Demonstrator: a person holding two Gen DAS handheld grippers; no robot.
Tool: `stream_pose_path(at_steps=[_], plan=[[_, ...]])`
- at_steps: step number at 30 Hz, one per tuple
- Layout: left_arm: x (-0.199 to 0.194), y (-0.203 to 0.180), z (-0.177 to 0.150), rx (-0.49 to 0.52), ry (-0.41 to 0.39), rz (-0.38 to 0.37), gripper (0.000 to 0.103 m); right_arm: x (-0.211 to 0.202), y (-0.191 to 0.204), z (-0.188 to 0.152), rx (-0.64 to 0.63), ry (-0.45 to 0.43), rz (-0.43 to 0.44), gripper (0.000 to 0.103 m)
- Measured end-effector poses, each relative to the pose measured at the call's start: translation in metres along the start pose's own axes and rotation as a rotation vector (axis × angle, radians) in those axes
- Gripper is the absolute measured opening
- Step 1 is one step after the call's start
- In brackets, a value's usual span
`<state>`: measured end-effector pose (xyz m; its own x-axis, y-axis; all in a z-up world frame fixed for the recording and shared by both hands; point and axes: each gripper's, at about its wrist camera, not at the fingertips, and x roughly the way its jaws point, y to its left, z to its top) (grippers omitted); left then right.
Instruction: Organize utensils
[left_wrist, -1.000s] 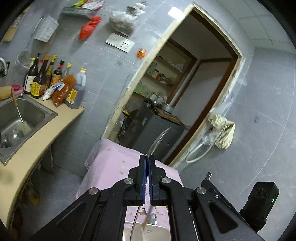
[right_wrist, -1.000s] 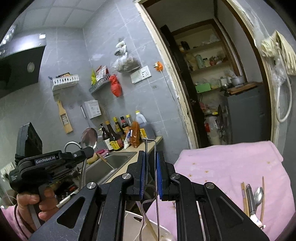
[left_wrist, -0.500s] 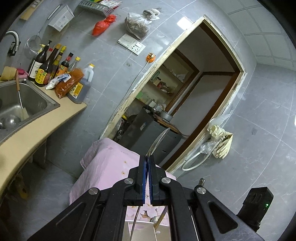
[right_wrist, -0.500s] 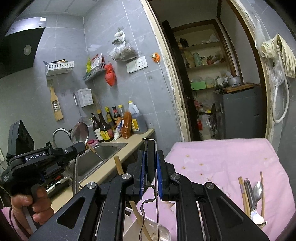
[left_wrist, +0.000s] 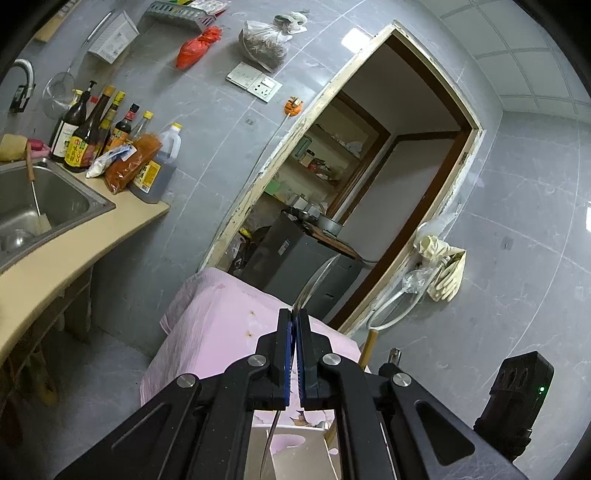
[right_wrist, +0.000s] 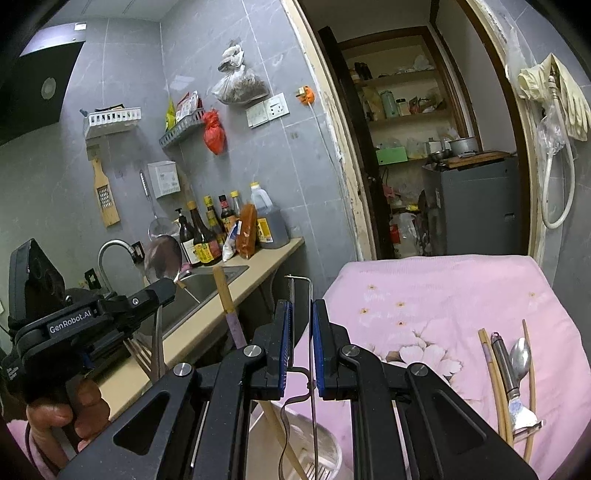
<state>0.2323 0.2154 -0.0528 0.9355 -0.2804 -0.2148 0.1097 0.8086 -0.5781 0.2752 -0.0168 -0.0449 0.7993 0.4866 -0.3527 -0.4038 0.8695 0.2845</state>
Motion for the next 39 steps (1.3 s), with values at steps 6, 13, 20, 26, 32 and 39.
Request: stream_pose_path(at_steps=[6,13,20,26,32,39], plan=[[0.0,-0.003,-0.003,0.009,-0.015,-0.006,0.003,-0.002,0.0,-0.007,-0.003,0.01,-0.005,0.011],[-0.008,-0.012,-0.01,0.084,-0.008,0.017,0.003,-0.006,0.0,-0.012,-0.001,0.021,-0.008,0.011],[-0.012,-0.016,-0.01,0.126,-0.001,0.041,0.003,-0.009,0.001,-0.018,-0.006,0.025,-0.007,0.011],[-0.018,-0.019,-0.012,0.167,0.016,0.059,0.003,-0.01,0.005,-0.021,-0.014,0.035,-0.011,0.011],[-0.021,-0.019,-0.011,0.183,0.04,0.07,0.003,-0.012,0.005,-0.023,-0.013,0.04,-0.014,0.011],[-0.026,-0.018,-0.012,0.179,0.05,0.086,0.003,-0.014,0.005,-0.026,-0.015,0.05,-0.019,0.011]])
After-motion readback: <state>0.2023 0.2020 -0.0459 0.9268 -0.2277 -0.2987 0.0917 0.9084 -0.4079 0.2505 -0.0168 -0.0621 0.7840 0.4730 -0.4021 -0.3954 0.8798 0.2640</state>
